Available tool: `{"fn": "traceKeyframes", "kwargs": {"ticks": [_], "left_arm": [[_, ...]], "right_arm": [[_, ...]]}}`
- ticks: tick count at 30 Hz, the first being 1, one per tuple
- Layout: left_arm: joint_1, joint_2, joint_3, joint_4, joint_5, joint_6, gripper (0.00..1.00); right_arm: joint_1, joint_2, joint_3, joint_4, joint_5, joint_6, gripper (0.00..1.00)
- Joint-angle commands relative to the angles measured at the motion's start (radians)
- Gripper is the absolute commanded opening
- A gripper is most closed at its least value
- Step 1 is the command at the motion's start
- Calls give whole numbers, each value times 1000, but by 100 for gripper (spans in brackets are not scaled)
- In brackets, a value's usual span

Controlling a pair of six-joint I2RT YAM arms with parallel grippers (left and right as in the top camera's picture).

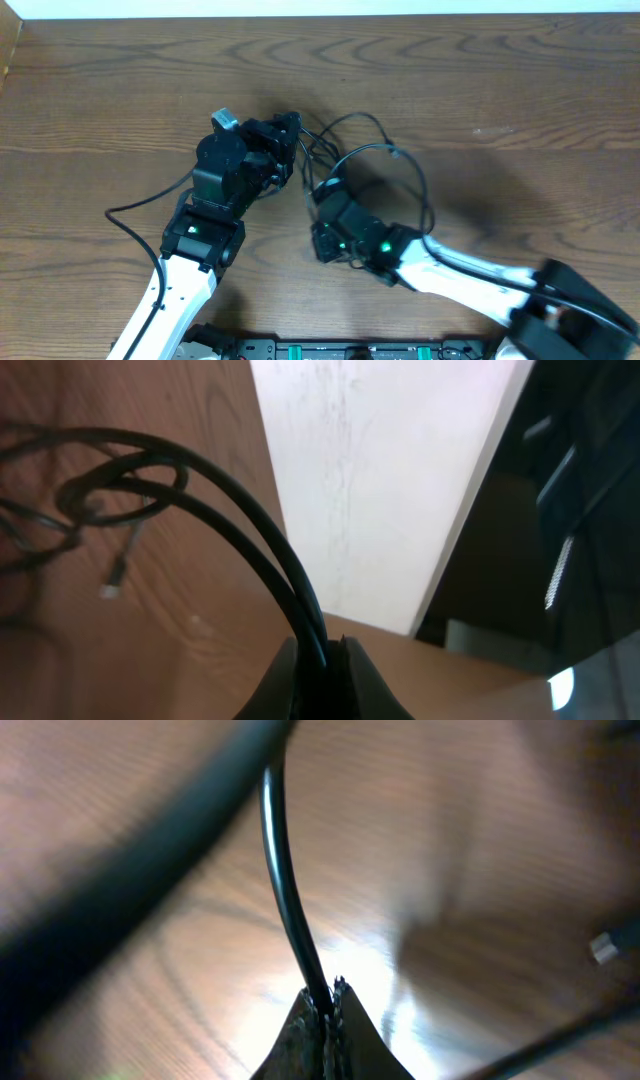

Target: Untangle cables

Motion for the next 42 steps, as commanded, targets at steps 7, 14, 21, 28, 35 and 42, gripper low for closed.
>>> {"fn": "traceKeyframes", "kwargs": {"ticks": [7, 14, 21, 28, 35, 42], "left_arm": [[-1, -3, 8, -5, 34, 463, 8], [-1, 0, 8, -134, 51, 576, 8], [-1, 0, 8, -297, -56, 643, 8], [-1, 0, 8, -424, -204, 643, 8], [-1, 0, 8, -502, -247, 644, 8], [-1, 0, 8, -365, 20, 826, 8]], "right_arm": [[-85, -374, 3, -320, 385, -29, 1], [-174, -627, 3, -500, 498, -26, 1], [-301, -847, 3, -535, 565, -27, 1], [-402, -992, 3, -491, 638, -28, 1], [-492, -1016, 3, -464, 721, -30, 1], [-512, -988, 2, -466, 319, -30, 9]]}}
